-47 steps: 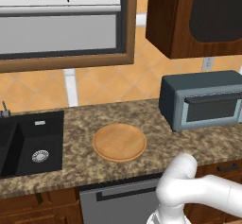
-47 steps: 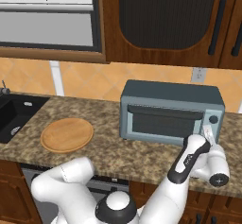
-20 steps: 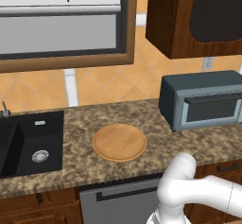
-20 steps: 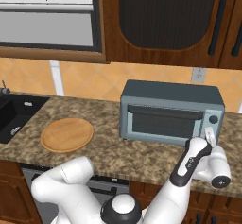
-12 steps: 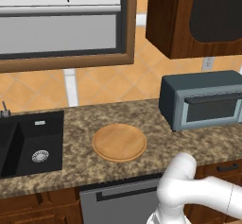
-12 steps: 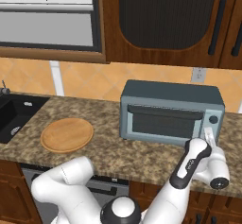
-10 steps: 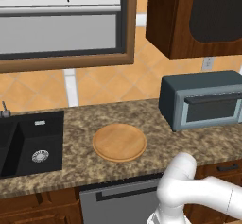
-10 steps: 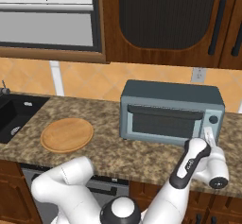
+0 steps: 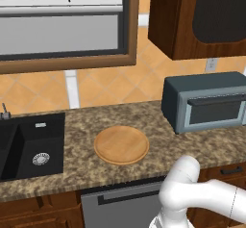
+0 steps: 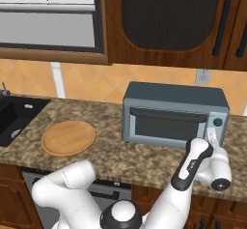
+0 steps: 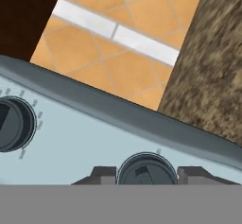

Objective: Pick up the kebab skewer and baguette bread, and place them inside the toaster oven. Close the toaster oven door and start by setting the timer.

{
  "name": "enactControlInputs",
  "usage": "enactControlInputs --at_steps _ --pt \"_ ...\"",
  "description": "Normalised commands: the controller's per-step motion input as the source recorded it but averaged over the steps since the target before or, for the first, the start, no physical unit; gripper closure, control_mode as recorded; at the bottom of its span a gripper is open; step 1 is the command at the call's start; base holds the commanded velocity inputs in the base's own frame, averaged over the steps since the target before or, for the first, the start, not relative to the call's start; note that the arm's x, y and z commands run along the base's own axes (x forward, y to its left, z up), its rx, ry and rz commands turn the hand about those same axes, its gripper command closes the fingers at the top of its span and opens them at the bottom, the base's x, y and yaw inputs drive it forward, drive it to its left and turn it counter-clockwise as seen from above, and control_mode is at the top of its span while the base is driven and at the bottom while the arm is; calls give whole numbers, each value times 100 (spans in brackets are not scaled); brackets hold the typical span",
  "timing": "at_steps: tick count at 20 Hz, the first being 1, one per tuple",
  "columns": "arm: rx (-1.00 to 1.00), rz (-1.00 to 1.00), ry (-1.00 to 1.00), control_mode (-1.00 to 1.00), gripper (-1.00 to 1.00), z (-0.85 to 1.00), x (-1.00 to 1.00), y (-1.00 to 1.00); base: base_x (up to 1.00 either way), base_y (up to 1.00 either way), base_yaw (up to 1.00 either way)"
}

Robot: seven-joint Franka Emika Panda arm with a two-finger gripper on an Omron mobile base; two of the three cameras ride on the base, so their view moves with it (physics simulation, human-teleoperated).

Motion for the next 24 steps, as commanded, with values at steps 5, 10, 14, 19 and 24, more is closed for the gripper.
enactControlInputs --at_steps 5,10,14,19,24 --pt "0 0 -1 -100 100 0 0 31 0 0 0" --pt "1 0 -1 -100 100 0 1 41 0 0 0" --pt "10 0 0 -100 100 0 0 37 0 0 0" --pt "19 0 0 -100 100 0 3 29 0 0 0" --pt "21 0 0 -100 100 0 2 31 0 0 0"
